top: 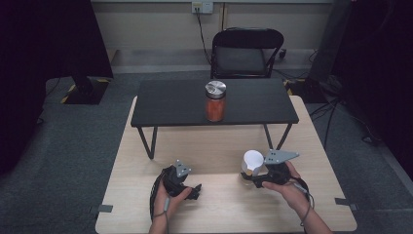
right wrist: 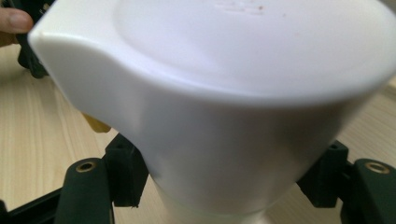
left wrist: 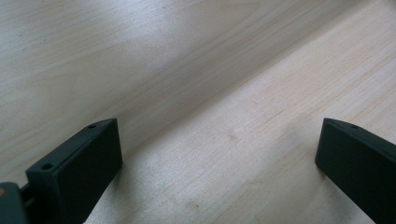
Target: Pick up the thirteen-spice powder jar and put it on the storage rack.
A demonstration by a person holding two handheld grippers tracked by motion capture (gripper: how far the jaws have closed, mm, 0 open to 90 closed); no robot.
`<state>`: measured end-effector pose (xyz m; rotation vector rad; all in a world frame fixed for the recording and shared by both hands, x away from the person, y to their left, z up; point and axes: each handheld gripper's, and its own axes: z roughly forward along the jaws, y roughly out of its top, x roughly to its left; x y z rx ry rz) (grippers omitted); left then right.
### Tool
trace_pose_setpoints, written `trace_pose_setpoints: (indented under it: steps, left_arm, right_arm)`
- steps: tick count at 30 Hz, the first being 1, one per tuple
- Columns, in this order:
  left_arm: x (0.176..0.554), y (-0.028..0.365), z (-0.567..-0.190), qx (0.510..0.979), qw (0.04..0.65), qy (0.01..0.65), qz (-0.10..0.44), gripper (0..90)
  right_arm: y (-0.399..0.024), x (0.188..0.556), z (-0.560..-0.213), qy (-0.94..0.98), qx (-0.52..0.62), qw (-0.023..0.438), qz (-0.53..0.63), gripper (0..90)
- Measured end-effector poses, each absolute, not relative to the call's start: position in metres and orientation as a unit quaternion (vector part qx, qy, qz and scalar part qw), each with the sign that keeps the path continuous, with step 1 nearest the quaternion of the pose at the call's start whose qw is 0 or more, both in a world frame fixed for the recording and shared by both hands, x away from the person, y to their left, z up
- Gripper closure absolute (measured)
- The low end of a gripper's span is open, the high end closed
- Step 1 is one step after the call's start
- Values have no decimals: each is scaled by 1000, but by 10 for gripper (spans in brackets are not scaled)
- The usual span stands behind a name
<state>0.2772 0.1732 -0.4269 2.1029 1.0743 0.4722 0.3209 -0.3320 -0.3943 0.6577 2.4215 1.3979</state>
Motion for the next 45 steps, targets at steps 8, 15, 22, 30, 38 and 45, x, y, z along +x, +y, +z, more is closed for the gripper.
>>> trace_pose_setpoints:
  steps: [8,15,22,30,38,45]
  left_arm:
    - [277,173,-427,815,359,417,183,0]
    - [277,173,-427,815,359,417,183,0]
    - [277,173,-427,815,359,417,183,0]
    - [277,173,-427,815,359,417,183,0]
    - [277,173,-427,815,358,417,183,0]
    - [277,173,-427,815,358,417,183,0]
  right_arm:
    - [-322,326,-383,839,216,127,483,308]
    - [-316,334,-369,842,207,116,484,307]
    - [-313,338,-347,841,200,115,490,307]
    - [-311,339,-325,838,194,122,495,308]
    - [-309,344,-306,839,189,116,497,307]
    - [-308,347,-283,837,191,113,500,308]
